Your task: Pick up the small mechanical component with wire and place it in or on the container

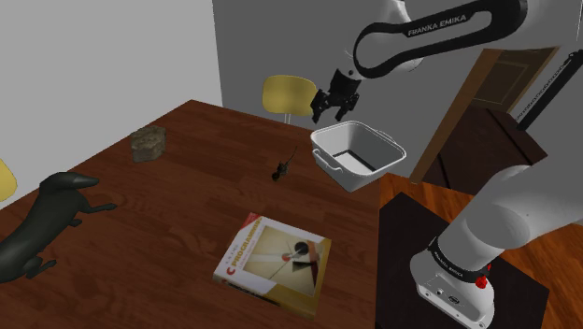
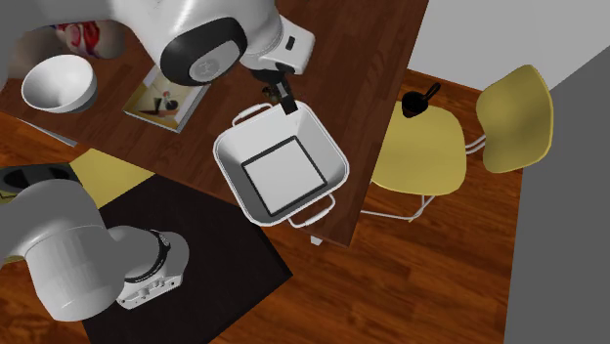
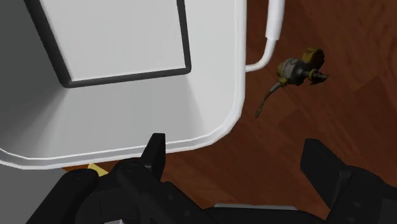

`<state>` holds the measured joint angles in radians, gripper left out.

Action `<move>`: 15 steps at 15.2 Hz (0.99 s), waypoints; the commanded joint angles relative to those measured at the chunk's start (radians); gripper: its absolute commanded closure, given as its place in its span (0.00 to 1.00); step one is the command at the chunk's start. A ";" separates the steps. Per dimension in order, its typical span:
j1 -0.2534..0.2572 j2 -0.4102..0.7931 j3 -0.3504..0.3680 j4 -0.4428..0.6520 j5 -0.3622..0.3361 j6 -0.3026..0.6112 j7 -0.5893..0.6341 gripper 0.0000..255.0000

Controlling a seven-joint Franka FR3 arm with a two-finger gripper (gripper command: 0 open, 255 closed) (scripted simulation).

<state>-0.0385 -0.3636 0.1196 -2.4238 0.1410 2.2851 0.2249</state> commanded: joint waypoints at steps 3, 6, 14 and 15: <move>-0.006 0.151 0.012 0.048 0.007 0.150 0.029 0.00; -0.008 0.257 0.016 0.096 0.007 0.240 0.049 0.00; -0.004 0.349 0.022 0.094 0.001 0.334 0.054 0.00; -0.004 0.349 0.022 0.094 0.000 0.334 0.054 0.00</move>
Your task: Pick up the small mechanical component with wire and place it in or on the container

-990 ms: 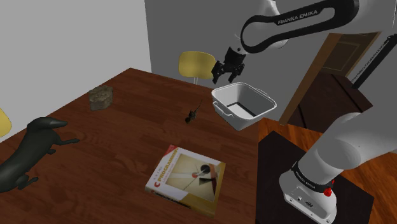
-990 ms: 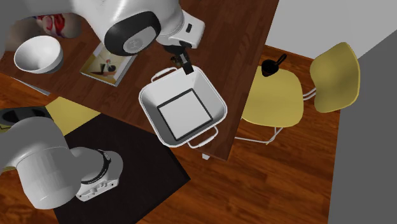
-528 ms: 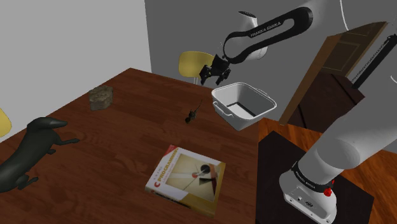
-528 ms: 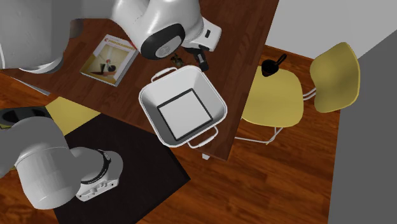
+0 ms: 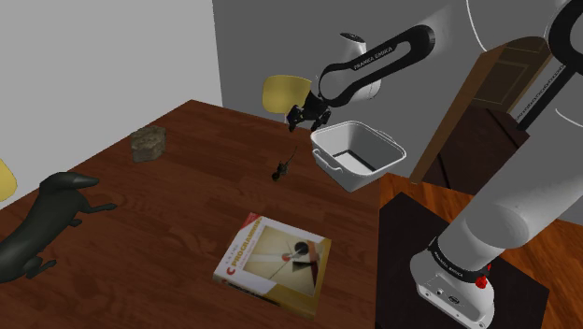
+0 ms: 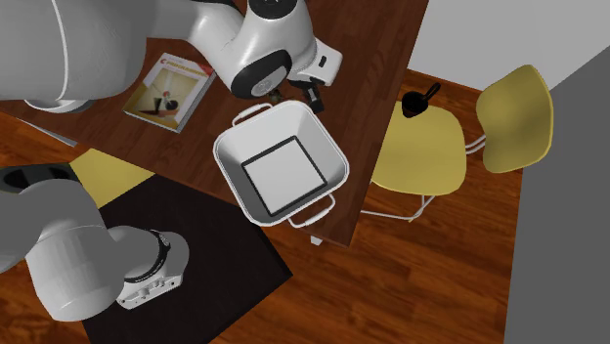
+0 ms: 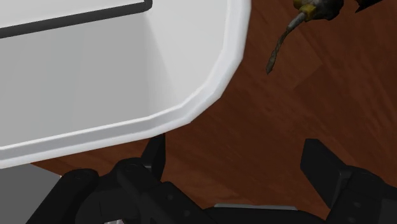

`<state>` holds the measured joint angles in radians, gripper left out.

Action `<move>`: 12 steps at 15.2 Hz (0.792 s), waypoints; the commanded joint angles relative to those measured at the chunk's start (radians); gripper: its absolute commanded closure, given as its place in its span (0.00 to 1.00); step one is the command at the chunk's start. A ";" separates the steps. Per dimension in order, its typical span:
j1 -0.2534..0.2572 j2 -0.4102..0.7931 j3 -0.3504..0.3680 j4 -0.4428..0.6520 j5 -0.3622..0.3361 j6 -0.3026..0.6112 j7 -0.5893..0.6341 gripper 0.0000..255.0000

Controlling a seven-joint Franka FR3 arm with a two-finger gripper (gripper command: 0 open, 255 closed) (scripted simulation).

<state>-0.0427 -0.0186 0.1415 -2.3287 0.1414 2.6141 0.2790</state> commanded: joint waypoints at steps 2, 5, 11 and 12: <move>0.000 0.004 0.000 -0.001 0.000 0.005 0.000 0.00; 0.000 0.004 0.000 -0.001 0.000 0.005 0.000 0.00; 0.000 0.004 0.000 -0.001 0.000 0.005 0.000 1.00; 0.000 0.004 0.000 -0.001 0.000 0.005 0.000 1.00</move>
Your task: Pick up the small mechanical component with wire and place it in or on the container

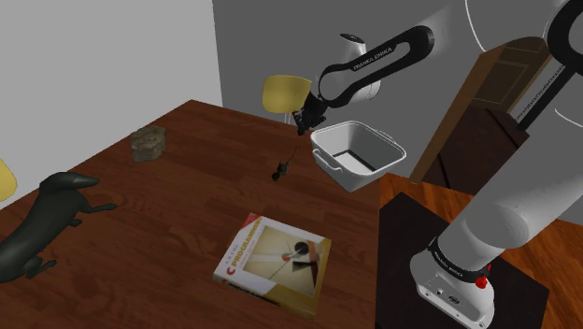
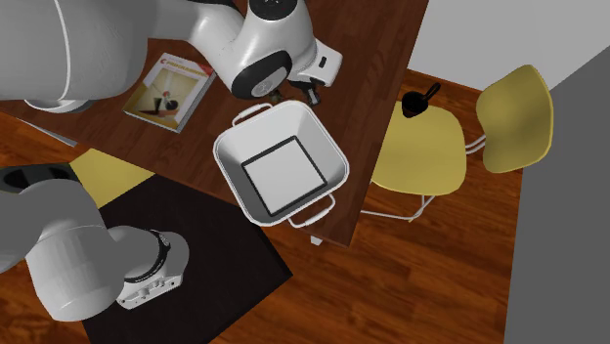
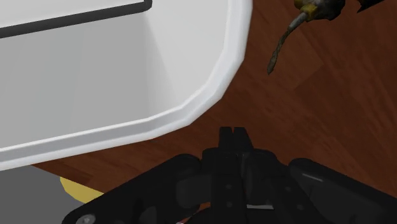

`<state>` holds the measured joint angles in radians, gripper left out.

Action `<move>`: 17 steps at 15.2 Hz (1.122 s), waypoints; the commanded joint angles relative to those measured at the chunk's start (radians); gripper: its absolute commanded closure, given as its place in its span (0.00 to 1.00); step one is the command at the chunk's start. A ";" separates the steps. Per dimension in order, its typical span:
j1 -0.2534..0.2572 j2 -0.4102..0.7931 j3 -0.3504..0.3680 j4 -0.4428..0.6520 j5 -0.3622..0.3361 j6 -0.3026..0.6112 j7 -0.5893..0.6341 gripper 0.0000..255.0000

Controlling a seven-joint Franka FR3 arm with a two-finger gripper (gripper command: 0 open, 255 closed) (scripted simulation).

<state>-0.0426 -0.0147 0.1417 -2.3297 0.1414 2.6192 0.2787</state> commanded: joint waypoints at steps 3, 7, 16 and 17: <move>0.000 0.000 0.000 0.000 0.000 0.000 0.000 1.00; 0.021 -0.011 0.021 -0.033 0.008 0.019 0.016 0.00; 0.113 -0.024 0.109 -0.142 0.044 0.104 0.086 0.00; 0.114 -0.009 0.110 -0.140 0.040 0.117 0.089 0.00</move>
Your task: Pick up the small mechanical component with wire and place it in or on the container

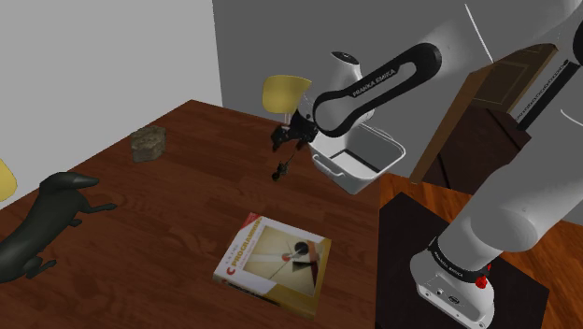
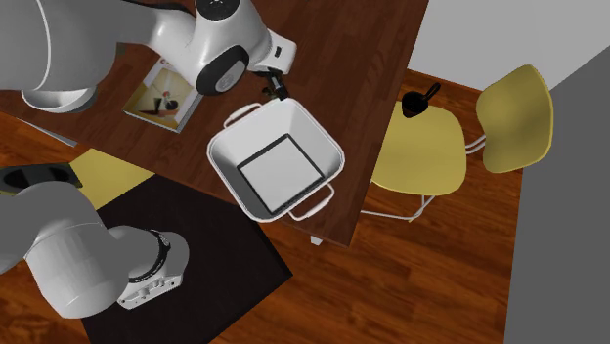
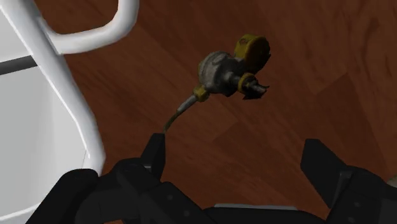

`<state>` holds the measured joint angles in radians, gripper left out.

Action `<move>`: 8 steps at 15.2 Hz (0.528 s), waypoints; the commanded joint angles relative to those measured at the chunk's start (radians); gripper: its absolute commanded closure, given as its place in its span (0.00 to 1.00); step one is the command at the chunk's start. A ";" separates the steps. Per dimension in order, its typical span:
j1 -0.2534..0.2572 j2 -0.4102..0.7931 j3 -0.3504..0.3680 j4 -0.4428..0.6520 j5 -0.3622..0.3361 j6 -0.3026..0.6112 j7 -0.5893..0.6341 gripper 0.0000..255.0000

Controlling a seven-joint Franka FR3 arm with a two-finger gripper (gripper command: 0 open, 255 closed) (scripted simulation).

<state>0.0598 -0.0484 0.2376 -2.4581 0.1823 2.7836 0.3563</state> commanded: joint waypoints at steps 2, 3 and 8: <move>0.012 0.055 0.015 -0.008 -0.010 -0.021 0.018 0.00; 0.012 0.070 0.016 -0.006 -0.016 -0.008 0.021 0.00; 0.012 0.110 0.017 0.001 -0.030 0.025 0.031 0.00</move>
<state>0.0743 0.0541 0.2562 -2.4492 0.1481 2.8131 0.3922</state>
